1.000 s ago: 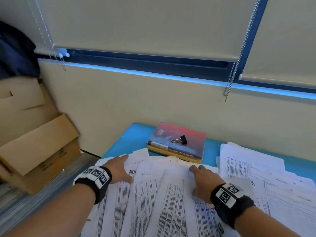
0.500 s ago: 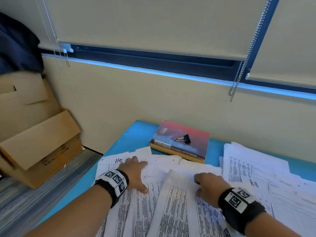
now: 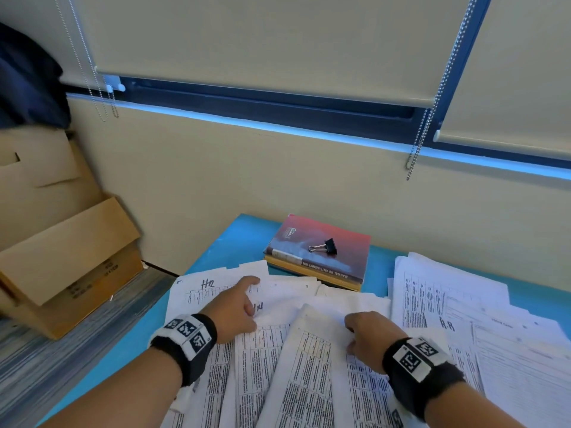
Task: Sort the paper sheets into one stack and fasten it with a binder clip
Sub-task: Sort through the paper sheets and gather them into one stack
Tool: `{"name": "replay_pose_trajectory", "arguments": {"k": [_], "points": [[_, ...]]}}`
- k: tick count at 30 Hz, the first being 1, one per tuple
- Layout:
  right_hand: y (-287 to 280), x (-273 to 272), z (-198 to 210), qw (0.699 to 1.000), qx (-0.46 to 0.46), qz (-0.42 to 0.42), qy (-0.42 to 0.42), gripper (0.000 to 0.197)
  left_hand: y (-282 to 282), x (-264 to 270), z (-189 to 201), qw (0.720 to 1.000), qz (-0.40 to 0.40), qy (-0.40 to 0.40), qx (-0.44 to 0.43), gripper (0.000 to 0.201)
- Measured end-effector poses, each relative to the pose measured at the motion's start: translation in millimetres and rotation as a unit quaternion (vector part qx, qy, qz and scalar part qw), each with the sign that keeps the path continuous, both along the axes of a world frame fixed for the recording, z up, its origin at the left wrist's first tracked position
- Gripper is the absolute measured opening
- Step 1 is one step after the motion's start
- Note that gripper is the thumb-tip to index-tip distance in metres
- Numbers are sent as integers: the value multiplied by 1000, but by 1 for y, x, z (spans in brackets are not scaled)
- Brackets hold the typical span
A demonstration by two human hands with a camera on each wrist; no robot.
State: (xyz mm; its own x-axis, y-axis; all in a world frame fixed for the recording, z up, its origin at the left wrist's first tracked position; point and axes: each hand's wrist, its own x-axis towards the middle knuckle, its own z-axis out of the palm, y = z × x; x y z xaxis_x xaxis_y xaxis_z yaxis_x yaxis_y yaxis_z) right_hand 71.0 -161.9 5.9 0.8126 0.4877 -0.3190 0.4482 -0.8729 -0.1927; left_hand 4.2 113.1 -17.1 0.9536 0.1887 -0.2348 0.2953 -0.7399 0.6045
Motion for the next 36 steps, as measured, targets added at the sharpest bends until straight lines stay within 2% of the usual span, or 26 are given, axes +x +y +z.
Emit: {"name": "replay_pose_trajectory", "arguments": {"k": [2,4,5,7,9,13,17,20,23,25,27,29,32,36], "points": [[-1,0,-2,1000,2,-5,3,11,8,-3,-1,997,50,7,-54,64],[-3,1,-3,1000,4,-10,4,11,16,-6,-3,996,44,62,-47,37],[-3,1,-3,1000,5,-11,4,11,19,-9,-5,995,30,87,-43,30],[-3,1,-2,1000,5,-9,2,9,19,-12,-7,994,21,96,-48,22],[-2,2,-1,1000,-1,-1,0,7,17,-12,-9,996,29,67,-60,18],[4,-1,1,999,-29,20,-6,6,6,-8,-7,995,69,-10,-72,18],[9,-3,4,992,-79,47,-85,26,-8,-6,0,987,99,-73,-100,16],[11,0,16,992,-36,59,-110,23,-15,-9,12,979,110,-110,-136,26],[13,2,33,988,26,97,-121,12,-24,-15,31,963,98,-157,-195,17],[14,2,47,985,59,100,-131,11,-32,-19,46,950,82,-187,-237,16],[12,0,63,980,89,95,-150,13,-36,-24,64,932,58,-214,-287,26],[9,-2,80,970,126,101,-180,11,-37,-29,81,918,34,-240,-314,49],[3,-6,108,953,154,124,-229,7,-37,-35,109,903,7,-275,-329,42],[0,-11,155,940,162,137,-269,8,-38,-46,149,882,-29,-317,-348,52]]}}
